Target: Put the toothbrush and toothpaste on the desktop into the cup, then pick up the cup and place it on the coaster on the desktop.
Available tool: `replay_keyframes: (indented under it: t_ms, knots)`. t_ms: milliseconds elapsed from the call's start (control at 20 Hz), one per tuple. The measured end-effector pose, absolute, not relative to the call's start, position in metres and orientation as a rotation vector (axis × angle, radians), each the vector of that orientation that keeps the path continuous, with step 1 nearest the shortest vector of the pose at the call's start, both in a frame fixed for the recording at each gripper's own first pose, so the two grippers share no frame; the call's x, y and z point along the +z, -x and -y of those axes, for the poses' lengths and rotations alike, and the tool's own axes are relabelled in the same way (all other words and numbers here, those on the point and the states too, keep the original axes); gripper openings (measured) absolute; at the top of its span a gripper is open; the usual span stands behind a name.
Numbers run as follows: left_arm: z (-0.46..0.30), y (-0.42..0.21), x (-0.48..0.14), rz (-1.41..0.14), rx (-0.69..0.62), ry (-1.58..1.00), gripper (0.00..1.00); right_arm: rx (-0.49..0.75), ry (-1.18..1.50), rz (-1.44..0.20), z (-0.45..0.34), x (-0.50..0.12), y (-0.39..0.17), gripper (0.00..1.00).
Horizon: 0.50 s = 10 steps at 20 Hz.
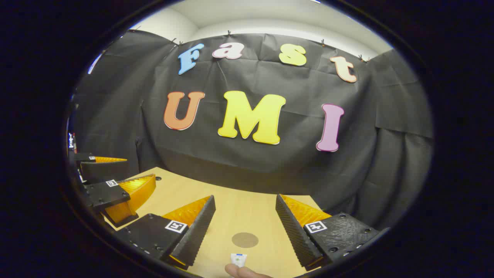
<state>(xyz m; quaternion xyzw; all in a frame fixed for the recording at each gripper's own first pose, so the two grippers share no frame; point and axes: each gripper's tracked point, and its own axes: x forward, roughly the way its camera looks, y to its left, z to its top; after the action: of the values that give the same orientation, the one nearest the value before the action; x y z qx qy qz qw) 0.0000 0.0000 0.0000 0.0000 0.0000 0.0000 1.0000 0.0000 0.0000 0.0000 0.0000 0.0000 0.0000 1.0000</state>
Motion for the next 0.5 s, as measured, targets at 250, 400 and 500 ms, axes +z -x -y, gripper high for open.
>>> replay_keyframes:
  t_ms: [250, 400, 500]
  knots:
    - [0.026, 0.002, 0.004, -0.005, 0.018, 0.017, 0.99, 0.021, 0.024, -0.021, 0.026, -0.008, -0.002, 0.95]
    - [0.042, 0.007, 0.006, 0.003, 0.023, -0.010, 0.95, 0.033, 0.016, -0.035, 0.039, -0.017, 0.001, 0.97]
    - [0.052, 0.008, 0.000, -0.015, 0.020, -0.008, 0.99, 0.033, 0.026, -0.048, 0.046, -0.024, -0.001, 0.97]
